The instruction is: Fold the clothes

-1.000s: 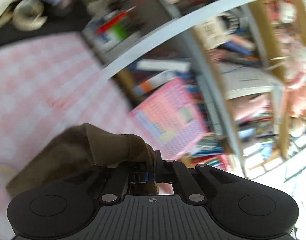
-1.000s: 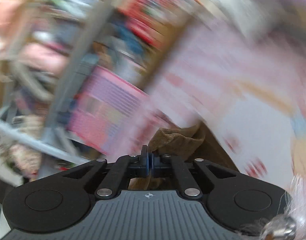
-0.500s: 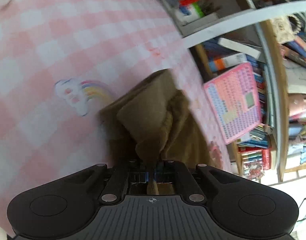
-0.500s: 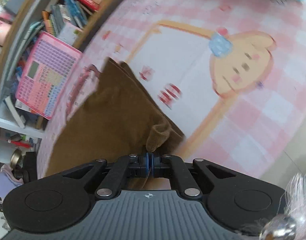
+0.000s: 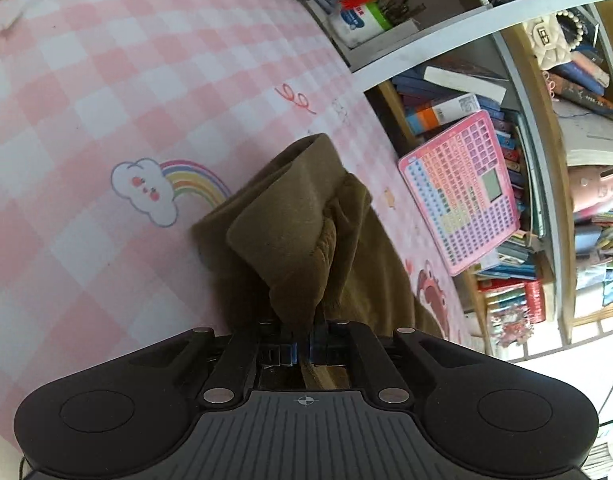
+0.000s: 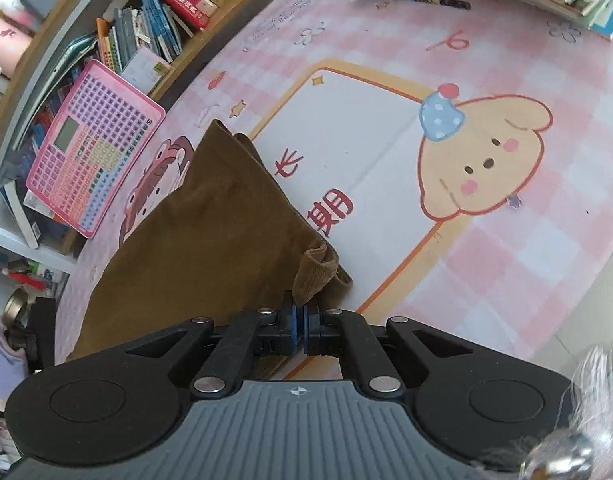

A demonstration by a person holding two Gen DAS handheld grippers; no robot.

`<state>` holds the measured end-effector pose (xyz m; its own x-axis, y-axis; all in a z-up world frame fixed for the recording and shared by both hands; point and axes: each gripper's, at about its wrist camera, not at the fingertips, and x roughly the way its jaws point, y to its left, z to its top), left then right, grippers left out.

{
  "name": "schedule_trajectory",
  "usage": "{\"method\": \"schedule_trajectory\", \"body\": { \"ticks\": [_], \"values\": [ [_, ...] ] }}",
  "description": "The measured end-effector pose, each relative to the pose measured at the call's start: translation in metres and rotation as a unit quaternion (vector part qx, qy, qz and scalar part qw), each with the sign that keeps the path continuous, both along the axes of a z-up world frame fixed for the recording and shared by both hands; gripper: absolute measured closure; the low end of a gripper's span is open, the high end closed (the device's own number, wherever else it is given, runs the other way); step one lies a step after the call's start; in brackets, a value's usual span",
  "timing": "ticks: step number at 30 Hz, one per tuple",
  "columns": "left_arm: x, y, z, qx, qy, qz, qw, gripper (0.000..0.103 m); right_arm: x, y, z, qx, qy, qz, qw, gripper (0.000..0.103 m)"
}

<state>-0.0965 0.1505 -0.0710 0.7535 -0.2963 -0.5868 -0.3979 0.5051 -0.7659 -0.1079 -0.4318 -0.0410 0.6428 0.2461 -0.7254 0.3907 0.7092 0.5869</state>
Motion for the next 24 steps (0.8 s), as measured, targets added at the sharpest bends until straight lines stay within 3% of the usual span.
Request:
{"method": "schedule_trajectory", "body": {
  "ticks": [3,5,7,9,11,13,14,16,17,18,20,22,24],
  "values": [
    [-0.002,0.004,0.0,-0.02,-0.003,0.018,0.9997,0.08,-0.002,0.005,0.009,-0.033,0.001,0.017,0.999,0.097],
    [-0.008,0.007,0.0,-0.039,-0.016,0.03,0.9987,0.068,-0.005,0.01,0.018,-0.064,-0.006,0.02,0.998,0.082],
    [-0.009,0.009,0.0,-0.054,-0.024,0.039,0.9975,0.068,-0.007,0.018,0.027,-0.106,-0.011,0.025,0.994,0.068],
    [-0.006,0.007,0.0,-0.055,-0.022,0.045,0.9972,0.076,-0.009,0.026,0.035,-0.148,-0.017,0.03,0.988,0.064],
    [-0.008,0.001,0.007,-0.022,-0.027,0.051,0.9981,0.097,-0.009,0.033,0.033,-0.179,-0.008,0.042,0.983,0.064],
    [-0.015,-0.012,0.026,0.042,-0.069,0.046,0.9957,0.099,-0.009,0.036,0.028,-0.191,0.004,0.047,0.98,0.065],
    [-0.02,-0.021,0.041,0.089,-0.107,0.028,0.9899,0.099,-0.009,0.036,0.025,-0.189,0.011,0.046,0.981,0.065],
    [-0.023,-0.03,0.054,0.142,-0.129,-0.004,0.9814,0.098,-0.011,0.035,0.022,-0.182,0.019,0.044,0.982,0.065],
    [-0.02,-0.027,0.049,0.135,-0.112,-0.011,0.9845,0.097,-0.011,0.034,0.021,-0.179,0.021,0.043,0.983,0.065],
    [-0.015,-0.017,0.037,0.103,-0.075,-0.008,0.9918,0.097,-0.012,0.035,0.02,-0.178,0.022,0.044,0.983,0.065],
    [-0.018,-0.003,0.021,0.053,-0.035,0.015,0.9979,0.094,-0.012,0.035,0.021,-0.177,0.021,0.046,0.983,0.066],
    [-0.027,0.008,0.013,0.02,-0.017,0.038,0.9989,0.085,-0.011,0.035,0.022,-0.172,0.021,0.047,0.984,0.066],
    [-0.038,0.009,0.016,0.027,-0.021,0.05,0.9982,0.066,-0.012,0.034,0.022,-0.166,0.019,0.047,0.985,0.066]
  ]
}}
